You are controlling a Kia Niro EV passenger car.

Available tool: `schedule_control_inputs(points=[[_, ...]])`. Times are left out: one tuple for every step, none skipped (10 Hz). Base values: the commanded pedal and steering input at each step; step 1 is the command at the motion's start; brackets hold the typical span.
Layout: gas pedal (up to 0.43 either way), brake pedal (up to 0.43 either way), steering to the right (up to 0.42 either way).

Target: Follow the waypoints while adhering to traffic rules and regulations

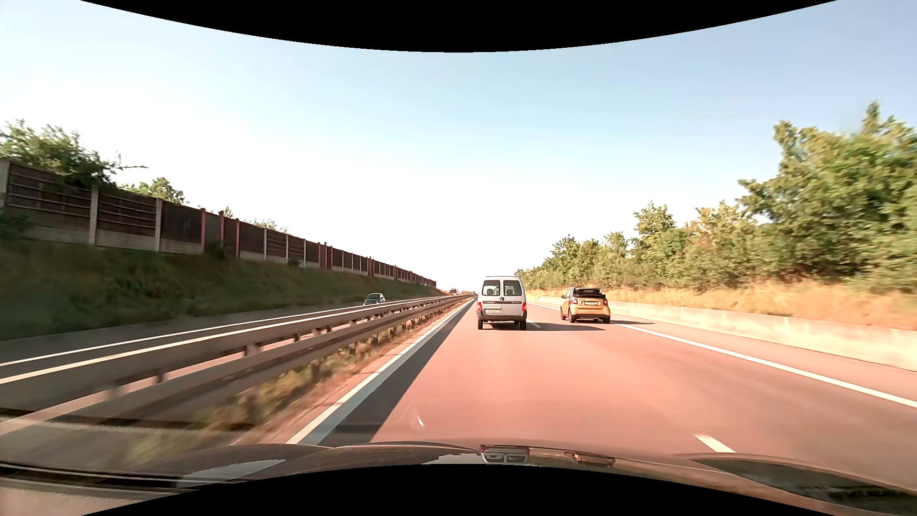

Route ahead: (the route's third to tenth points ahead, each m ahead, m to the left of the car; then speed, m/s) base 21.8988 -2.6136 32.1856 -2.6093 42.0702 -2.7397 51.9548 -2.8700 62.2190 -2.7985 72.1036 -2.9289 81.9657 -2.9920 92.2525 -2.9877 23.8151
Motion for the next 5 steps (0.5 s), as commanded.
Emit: schedule_control_inputs(points=[[0.220,0.006,0.000],[0.220,0.006,0.000],[0.220,0.006,0.000],[0.228,0.006,0.000],[0.228,0.006,0.000]])
